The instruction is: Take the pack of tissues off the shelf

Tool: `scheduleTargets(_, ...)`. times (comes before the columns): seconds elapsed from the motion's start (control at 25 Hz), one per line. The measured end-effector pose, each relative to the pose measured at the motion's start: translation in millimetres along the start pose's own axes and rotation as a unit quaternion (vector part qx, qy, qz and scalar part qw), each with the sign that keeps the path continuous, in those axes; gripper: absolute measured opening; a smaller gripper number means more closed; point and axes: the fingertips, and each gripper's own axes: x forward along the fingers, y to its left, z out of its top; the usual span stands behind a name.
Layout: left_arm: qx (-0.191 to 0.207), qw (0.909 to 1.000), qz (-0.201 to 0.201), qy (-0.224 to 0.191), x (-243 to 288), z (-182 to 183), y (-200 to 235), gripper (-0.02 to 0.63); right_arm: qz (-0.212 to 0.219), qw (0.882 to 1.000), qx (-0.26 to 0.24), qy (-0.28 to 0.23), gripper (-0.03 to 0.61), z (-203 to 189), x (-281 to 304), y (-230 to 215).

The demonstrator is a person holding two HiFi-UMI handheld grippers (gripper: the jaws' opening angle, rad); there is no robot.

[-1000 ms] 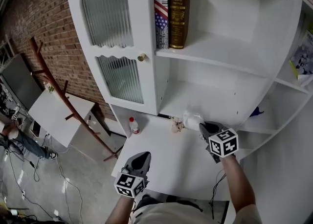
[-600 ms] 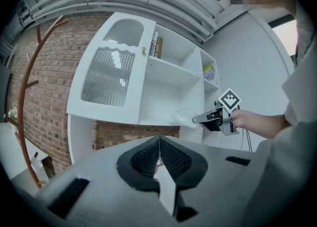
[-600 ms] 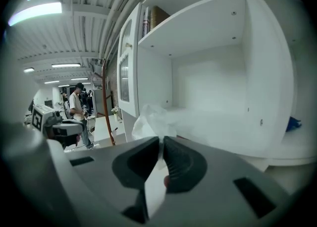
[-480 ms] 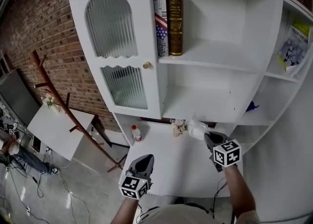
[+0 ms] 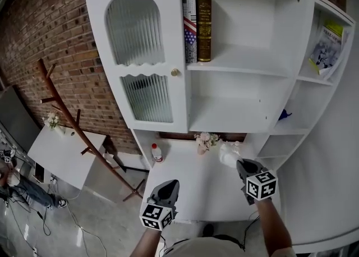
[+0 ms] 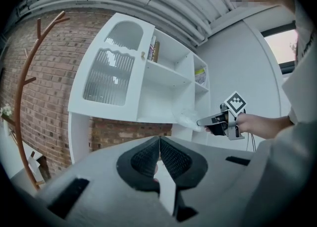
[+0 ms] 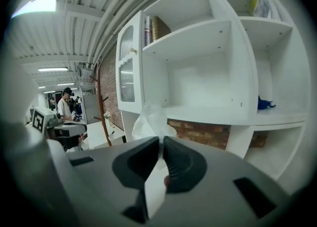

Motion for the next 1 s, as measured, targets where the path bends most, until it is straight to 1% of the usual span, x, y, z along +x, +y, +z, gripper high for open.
scheduleTargets(0.28, -0.002, 0.9997, -0.024, 0.002, -19, -10, -14, 0.026, -0.033, 0.999, 0.027, -0.008, 0.04, -29, -43, 17)
scheduleTargets(0.48, -0.004, 0.9992, -0.04, 0.007, -33, -18, -23, 0.026, -0.06, 0.998, 0.032, -0.015, 0.04, -49, -76, 27)
scheduleTargets(0.76, -0.01, 0.9981, -0.059, 0.012, -45, -28, -44, 0.026, -0.076, 0.996, 0.034, -0.012, 0.04, -70, -117, 40)
scheduleTargets(1.0, -0.008, 0.9984, -0.056, 0.007, -51, -24, -55, 0.026, -0.079, 0.996, 0.033, -0.026, 0.04, -73, -137, 38)
